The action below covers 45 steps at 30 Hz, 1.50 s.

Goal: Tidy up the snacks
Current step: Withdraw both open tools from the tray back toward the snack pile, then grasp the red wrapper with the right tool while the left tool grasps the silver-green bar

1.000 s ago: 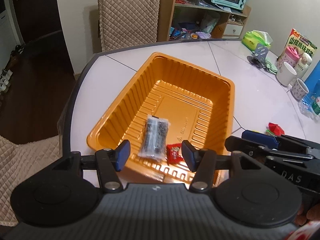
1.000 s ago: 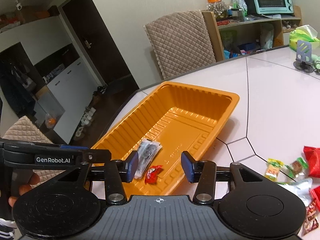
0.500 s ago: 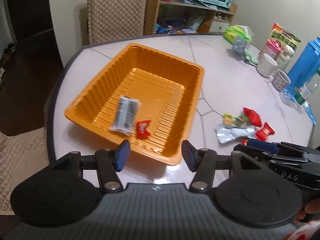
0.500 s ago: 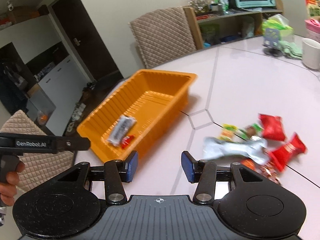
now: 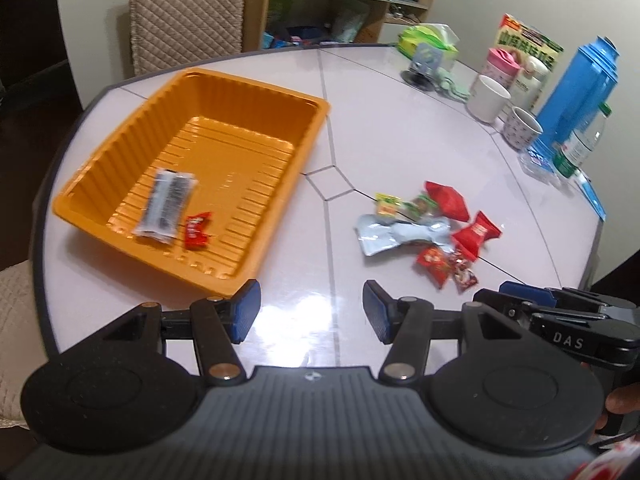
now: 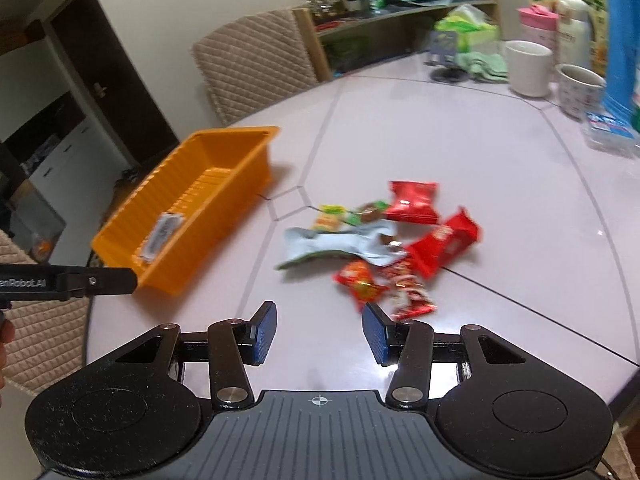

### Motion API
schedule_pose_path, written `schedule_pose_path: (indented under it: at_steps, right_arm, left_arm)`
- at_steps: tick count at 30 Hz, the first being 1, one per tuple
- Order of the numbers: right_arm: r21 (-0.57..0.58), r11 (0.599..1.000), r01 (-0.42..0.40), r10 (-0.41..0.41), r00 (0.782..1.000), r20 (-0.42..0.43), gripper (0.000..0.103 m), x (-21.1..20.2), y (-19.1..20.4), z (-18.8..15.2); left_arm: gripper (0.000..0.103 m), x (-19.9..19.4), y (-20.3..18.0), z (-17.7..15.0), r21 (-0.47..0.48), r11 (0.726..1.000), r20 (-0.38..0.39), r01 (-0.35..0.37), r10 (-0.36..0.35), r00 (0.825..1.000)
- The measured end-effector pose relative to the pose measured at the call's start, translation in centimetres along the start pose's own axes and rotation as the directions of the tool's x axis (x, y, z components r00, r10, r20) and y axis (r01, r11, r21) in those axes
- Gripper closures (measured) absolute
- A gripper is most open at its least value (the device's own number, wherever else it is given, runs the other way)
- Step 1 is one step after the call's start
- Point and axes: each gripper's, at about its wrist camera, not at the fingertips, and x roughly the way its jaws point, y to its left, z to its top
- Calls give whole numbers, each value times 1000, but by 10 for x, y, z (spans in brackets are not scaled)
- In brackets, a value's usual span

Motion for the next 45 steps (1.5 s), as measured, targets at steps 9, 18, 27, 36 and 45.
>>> schedule_pose_path:
  at_steps: [9,18,27,36,45]
  right_arm:
    - [46,997,64,-64,998,8,55,-6,-44,3]
    - [93,991,93,-96,995,27,55,4,-85,17]
    - [145,988,49,-57,997,47,55,27,-108,31]
    - [166,986,32,-39,998,38,55,55,-114,39]
    - [166,986,25,-31,999,36,55,67,-112,38]
  left_arm:
    - [50,25,-46,0,50,999,6,5,-5,1000]
    - [50,56,-74,7,110,994,17,-9,7,1000]
    - [50,84,-84,21,146,989,21,-26,23,1000]
    - [50,109,-89,29,229,973,8,-27,26,1000]
    - [48,127,-92,35,329,944,-10,-17,21,1000]
